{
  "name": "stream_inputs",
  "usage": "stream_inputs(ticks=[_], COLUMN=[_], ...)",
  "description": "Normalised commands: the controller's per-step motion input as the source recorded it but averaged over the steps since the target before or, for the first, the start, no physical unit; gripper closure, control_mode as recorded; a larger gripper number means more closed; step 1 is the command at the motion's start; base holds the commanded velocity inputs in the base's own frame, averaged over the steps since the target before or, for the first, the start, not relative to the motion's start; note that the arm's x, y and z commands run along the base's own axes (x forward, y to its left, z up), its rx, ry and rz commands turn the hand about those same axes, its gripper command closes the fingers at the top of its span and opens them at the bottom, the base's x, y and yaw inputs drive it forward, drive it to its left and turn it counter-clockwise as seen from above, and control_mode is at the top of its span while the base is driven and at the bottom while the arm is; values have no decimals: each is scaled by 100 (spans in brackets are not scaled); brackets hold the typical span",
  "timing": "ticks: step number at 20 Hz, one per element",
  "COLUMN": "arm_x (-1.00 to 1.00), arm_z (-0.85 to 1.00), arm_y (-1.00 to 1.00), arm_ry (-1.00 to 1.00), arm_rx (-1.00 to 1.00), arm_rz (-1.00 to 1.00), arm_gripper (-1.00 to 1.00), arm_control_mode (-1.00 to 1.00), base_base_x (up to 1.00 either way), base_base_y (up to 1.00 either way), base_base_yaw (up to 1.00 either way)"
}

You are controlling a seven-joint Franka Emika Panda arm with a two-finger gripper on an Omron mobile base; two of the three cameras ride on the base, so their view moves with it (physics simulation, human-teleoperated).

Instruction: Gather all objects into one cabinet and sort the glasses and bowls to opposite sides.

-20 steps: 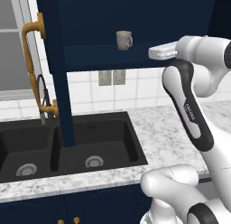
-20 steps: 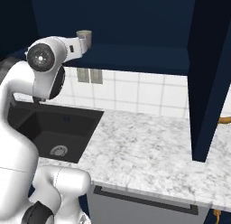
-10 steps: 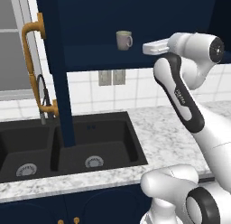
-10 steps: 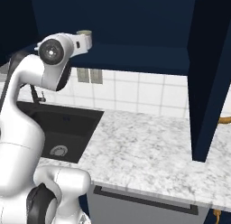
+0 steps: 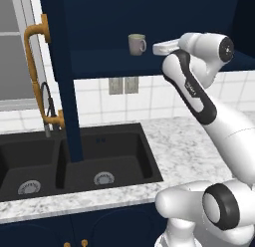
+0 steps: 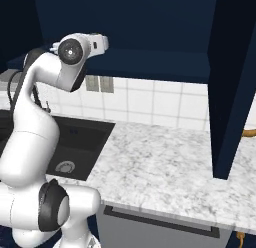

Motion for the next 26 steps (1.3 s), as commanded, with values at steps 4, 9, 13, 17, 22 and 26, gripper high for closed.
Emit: stream_inputs(ticks=[4, 9, 13, 17, 22, 26], arm_x=[51, 46, 45, 45, 47, 46], arm_z=[-6, -4, -18, -22, -7, -16], arm_y=[0, 0, 0, 0, 2, 15], arm_ry=[1, 1, 4, 2, 2, 6], arm_rx=[0, 0, 0, 0, 0, 0], arm_rz=[0, 0, 0, 0, 0, 0], arm_gripper=[-100, -100, -100, -100, -100, -100], arm_control_mode=[-100, -100, -100, -100, -100, -100], base_base_x=[0, 0, 0, 0, 0, 0], base_base_y=[0, 0, 0, 0, 0, 0], base_base_yaw=[0, 0, 0, 0, 0, 0])
